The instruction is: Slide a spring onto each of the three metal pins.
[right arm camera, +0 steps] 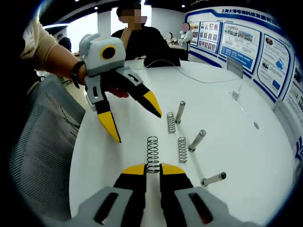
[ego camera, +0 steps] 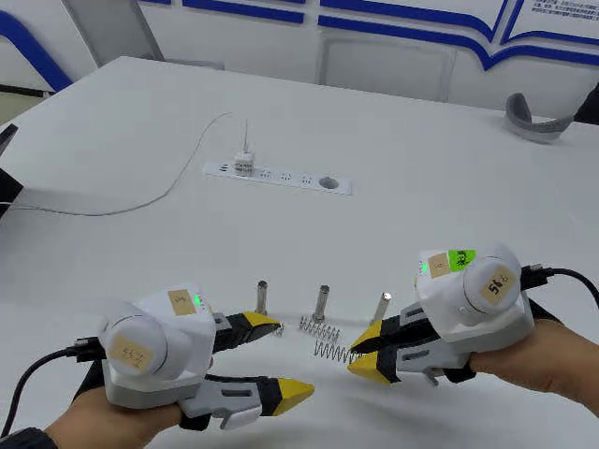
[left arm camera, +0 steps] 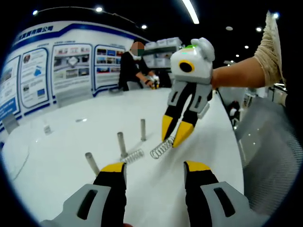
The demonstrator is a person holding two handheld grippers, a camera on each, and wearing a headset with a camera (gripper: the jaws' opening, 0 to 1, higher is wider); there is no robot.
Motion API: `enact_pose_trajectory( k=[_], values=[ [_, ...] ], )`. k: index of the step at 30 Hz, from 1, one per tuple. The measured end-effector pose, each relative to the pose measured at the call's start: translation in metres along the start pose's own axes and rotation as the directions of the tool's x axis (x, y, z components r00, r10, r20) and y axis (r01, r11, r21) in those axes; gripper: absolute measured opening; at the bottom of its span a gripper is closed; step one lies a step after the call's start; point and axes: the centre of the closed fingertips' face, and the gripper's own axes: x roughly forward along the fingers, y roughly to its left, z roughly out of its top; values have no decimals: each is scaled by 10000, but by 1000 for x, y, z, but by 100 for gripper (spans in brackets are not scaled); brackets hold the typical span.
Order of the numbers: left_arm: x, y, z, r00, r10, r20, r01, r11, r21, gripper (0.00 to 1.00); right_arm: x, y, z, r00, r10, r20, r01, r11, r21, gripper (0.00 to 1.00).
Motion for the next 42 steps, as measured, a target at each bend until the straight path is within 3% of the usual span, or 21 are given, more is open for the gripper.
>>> enact_pose_trajectory(
  k=[25,42],
  values=[
    [6,-22,-2,9960,-889,-124,897,9918,909,26,5,26,6,9921,1192,-391,-1220,9894,-788,12],
    [9,-31,-5,9922,-1222,-243,1244,9831,1345,15,2,33,9,9883,1421,-556,-1459,9867,-718,12]
  ],
)
